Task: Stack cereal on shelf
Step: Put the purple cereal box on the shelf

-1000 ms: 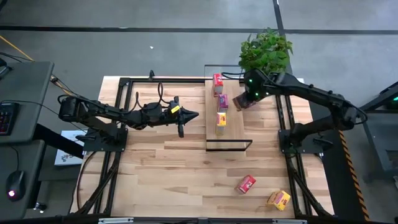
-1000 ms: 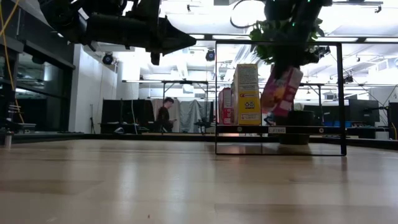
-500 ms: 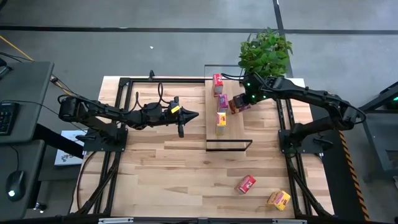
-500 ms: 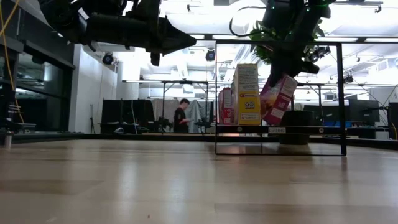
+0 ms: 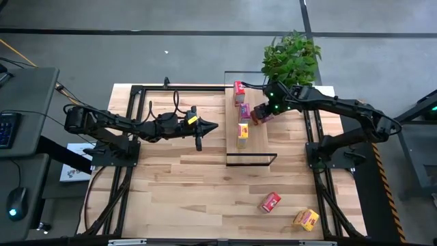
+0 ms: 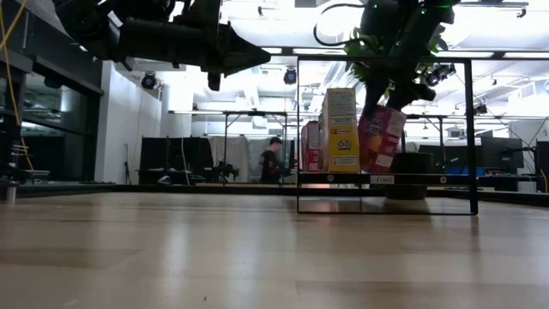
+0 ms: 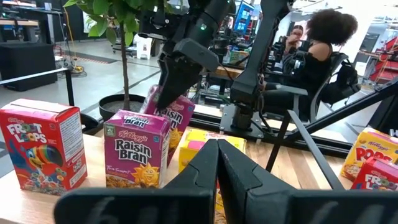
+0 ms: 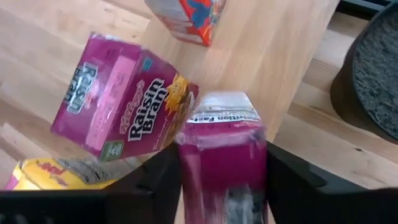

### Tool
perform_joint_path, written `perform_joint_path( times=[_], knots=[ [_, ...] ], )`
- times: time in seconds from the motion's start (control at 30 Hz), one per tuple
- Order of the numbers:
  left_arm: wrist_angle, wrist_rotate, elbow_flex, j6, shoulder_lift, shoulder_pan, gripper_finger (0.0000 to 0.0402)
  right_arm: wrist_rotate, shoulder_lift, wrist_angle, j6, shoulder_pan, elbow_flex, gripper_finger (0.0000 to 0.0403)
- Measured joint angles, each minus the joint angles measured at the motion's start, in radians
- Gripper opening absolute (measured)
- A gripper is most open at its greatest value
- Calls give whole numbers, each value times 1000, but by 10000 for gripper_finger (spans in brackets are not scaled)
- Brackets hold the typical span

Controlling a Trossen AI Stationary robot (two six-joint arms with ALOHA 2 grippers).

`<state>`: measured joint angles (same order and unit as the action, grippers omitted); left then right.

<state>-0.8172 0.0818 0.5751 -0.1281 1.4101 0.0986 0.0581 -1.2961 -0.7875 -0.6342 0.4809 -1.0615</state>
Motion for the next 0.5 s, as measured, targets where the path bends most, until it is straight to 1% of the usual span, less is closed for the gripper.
perform_joint_path(
  times=[0.1, 0.2, 0.5],
  knots=[
    [0, 0, 0, 0, 0, 0, 0, 6, 0, 0, -22, 1, 0, 210],
    [1, 0, 0, 0, 0, 0, 0, 12, 0, 5, -45, 1, 0, 224],
    [1, 0, 0, 0, 0, 0, 0, 12, 1, 46, -38, 1, -3, 229]
  ],
)
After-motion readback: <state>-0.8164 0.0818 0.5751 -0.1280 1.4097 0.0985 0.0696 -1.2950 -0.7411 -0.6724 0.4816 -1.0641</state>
